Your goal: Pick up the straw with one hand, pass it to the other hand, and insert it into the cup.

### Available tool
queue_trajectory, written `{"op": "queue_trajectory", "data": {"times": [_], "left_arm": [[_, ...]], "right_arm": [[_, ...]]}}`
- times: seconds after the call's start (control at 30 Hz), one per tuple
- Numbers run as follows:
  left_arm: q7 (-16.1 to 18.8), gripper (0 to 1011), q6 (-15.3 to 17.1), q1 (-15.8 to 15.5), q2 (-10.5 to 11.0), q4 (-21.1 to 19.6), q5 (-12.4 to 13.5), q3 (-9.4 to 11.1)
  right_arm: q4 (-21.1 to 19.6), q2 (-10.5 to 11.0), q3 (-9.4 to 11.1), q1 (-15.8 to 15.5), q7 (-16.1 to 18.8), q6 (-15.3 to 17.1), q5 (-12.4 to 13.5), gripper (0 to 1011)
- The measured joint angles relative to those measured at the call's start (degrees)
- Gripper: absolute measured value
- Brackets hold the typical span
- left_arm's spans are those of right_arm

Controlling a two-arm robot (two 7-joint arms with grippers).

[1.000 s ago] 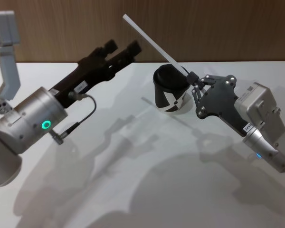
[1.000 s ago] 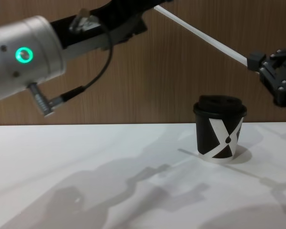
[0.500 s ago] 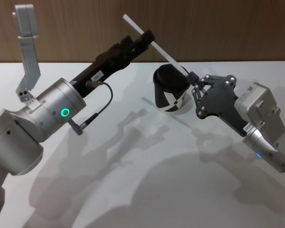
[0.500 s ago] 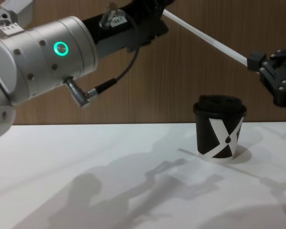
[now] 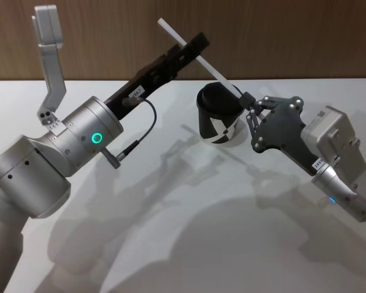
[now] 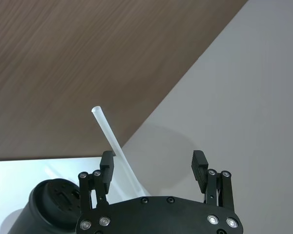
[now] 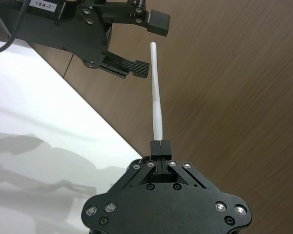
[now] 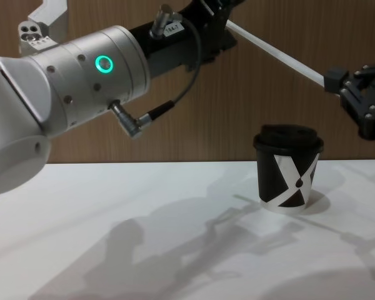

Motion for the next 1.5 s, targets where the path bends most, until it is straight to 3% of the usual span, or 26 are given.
{"op": "queue_trajectory", "data": {"times": [0.37,1.07,1.23,1.5], "left_arm": [[0.15,1003,0.48,-0.85,-1.61,1.73,-2.60,0.24],[2.04,1000,0.98,-1.65,-2.69,3.55,-4.87,0.94],[2.20,927,0.97,-1.74,-2.77,3.78,-5.08,1.08],[2.37,692,0.93,-1.86,-2.84,4.06,-5.27,1.26]], "right_arm": [[0.00,0.00,0.00,0.00,0.00,0.00,0.00,0],[0.00,0.00,0.00,0.00,0.00,0.00,0.00,0],[0.00,0.00,0.00,0.00,0.00,0.00,0.00,0],[0.00,0.00,0.00,0.00,0.00,0.00,0.00,0]]}}
